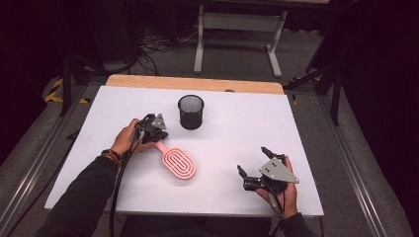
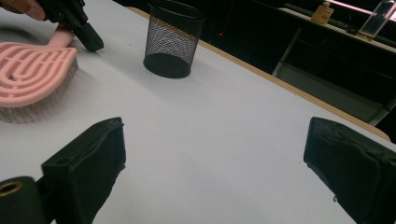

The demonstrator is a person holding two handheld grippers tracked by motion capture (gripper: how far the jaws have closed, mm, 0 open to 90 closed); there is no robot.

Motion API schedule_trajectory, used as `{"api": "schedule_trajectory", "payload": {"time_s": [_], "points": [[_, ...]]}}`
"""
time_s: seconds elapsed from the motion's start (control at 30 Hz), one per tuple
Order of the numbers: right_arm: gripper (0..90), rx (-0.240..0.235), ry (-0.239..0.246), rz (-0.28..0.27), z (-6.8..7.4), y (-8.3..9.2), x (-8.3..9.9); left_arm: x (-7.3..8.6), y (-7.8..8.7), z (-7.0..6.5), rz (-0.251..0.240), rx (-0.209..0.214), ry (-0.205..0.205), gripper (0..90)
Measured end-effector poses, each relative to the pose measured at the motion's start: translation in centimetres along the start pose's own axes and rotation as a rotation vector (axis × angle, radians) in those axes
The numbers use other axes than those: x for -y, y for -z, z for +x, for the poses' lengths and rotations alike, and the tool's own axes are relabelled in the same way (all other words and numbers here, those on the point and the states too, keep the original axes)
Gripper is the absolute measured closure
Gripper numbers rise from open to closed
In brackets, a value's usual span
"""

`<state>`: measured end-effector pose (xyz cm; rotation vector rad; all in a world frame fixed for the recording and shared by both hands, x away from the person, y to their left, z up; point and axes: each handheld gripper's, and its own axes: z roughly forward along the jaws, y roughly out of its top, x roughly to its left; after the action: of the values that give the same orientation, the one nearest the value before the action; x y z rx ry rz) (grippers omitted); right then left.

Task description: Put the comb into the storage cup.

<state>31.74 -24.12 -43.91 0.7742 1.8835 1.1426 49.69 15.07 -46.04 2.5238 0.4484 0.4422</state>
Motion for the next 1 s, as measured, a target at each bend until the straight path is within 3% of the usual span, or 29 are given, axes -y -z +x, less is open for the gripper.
{"api": "schedule_trajectory", "payload": {"time_s": [0.3,0.47,0.77,1.0], "points": [[6.2,-0.008,-0.001,0.005,0.1,-0.1,0.0,1.1,1.2,-1.0,0.019,0.017,-0.007,89.7],[6.3,-0.015,-0.007,0.014,0.0,-0.2,0.1,1.9,2.0,-1.6,0.034,0.051,0.027,89.3],[6.4,-0.017,-0.027,0.023,-0.2,-0.2,0.1,4.0,3.5,-3.3,0.005,0.074,0.068,89.1],[6.4,-0.017,-0.027,0.032,-0.2,-0.3,0.2,4.7,4.0,-4.2,-0.013,0.077,0.064,88.6]]}}
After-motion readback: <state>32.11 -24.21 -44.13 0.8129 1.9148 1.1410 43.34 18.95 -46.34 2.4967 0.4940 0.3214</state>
